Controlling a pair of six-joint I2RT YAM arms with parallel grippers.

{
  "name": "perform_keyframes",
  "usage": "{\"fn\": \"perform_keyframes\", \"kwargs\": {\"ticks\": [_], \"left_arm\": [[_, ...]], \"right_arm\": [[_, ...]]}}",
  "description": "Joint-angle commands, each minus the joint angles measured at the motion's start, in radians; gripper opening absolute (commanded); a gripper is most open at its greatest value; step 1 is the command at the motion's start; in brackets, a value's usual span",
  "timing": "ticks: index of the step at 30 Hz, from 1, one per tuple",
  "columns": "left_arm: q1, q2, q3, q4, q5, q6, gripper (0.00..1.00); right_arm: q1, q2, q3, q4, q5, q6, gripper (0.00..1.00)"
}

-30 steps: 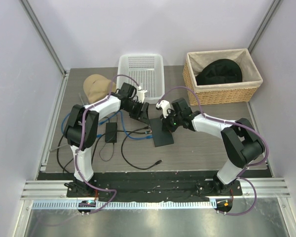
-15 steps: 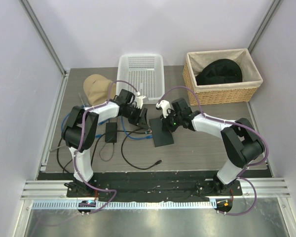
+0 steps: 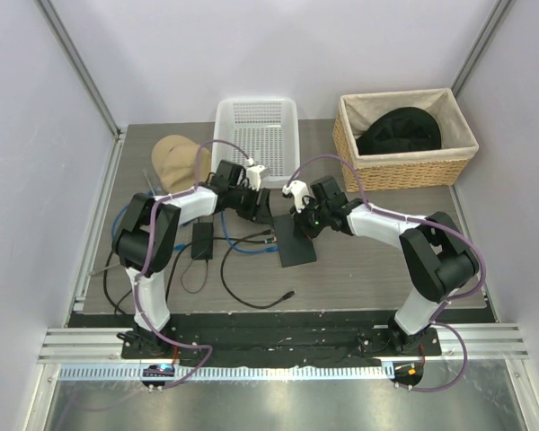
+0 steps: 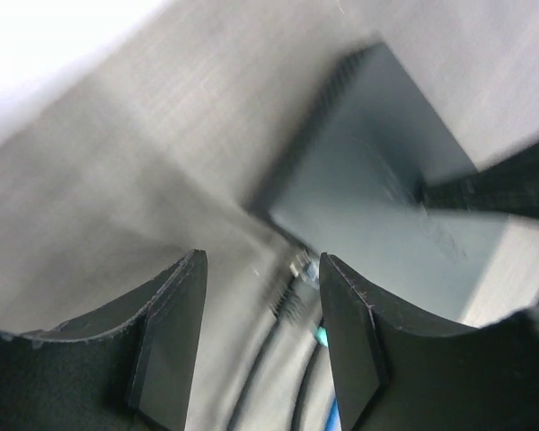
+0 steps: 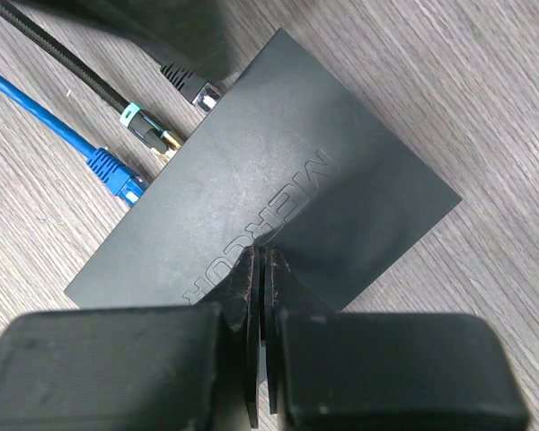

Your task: Pull the plug from the switch port

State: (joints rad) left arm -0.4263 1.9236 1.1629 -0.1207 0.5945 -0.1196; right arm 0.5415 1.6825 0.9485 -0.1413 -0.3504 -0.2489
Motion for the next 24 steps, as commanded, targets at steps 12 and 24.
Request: {"fn": "perform_keyframes", "kwargs": {"ticks": [12,24], "left_arm": [[0.023,0.008,0.040,-0.037,0.114,0.020,0.54],[0.023,0.032,0.018,-0.010,0.163,-0.015,0.48]], "right_arm": [[0.006,0.023,-0.019,-0.072,0.044,-0.012,0.04],[0.006,0.034,-0.010,-0.081,0.041,-0.013,0.04]]}}
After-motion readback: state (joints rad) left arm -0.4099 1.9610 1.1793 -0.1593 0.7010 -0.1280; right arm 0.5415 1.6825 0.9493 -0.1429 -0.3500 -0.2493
